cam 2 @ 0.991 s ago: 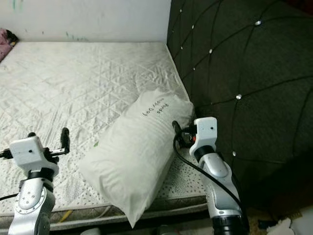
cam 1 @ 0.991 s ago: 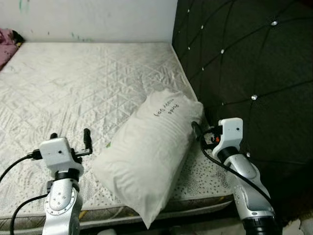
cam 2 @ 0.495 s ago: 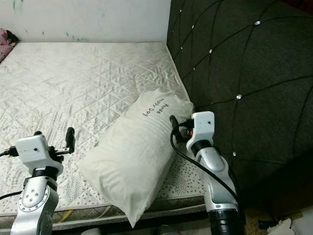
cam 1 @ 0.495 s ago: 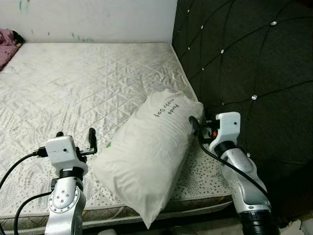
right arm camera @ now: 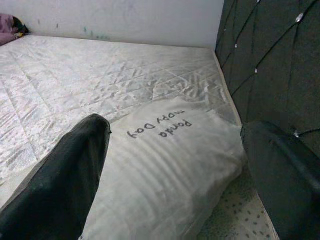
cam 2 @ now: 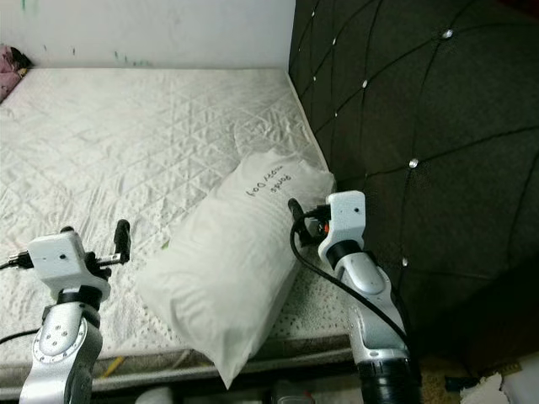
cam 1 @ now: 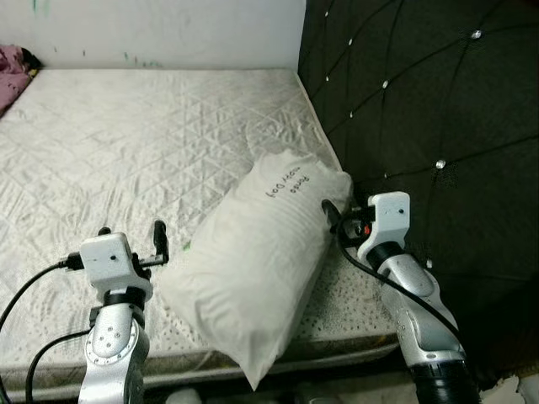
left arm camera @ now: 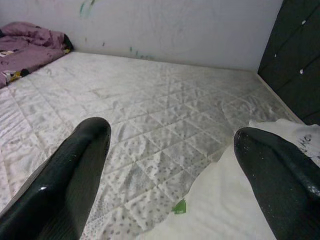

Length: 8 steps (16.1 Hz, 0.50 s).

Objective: Clean up the room

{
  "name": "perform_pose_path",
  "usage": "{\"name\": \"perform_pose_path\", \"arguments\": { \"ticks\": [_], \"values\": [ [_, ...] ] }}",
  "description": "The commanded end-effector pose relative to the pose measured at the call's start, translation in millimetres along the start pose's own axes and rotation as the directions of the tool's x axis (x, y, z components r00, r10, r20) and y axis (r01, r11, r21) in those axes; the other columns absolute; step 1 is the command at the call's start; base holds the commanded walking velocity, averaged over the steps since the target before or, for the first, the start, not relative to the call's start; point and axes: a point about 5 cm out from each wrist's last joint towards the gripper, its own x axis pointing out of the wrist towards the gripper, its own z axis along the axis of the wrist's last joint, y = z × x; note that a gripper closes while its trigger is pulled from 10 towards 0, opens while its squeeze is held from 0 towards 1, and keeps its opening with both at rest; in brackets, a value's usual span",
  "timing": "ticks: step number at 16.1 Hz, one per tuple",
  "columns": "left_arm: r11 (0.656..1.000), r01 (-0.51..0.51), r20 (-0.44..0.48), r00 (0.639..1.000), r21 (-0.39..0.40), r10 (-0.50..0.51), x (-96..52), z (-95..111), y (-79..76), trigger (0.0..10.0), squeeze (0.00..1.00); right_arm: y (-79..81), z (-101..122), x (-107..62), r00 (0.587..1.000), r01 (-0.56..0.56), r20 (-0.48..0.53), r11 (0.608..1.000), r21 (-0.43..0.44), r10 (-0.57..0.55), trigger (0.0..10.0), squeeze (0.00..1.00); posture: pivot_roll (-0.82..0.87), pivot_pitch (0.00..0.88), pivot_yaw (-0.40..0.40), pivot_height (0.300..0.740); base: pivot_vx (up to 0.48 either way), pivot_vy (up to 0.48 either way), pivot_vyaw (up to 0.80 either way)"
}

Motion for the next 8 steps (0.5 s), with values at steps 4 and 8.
{"name": "perform_pose_path", "arguments": {
  "ticks": [4,8],
  "values": [
    [1.0,-0.018,0.0,1.0,-0.004,0.018,1.1,1.8,0.5,10.0,0.0,0.1,2.2,1.6,1.0,-0.01,-0.001,1.0,-0.001,0.01,10.0,0.0,-0.03,0.047,-0.044,0.651,0.0,0.0,0.0],
    [0.997,-0.071,-0.006,0.997,-0.013,0.071,1.3,0.7,5.6,10.0,0.0,3.0,2.0,5.0,1.0,-0.03,-0.003,1.0,0.002,0.03,10.0,0.0,-0.02,0.038,-0.05,0.651,0.0,0.0,0.0]
  ]
}}
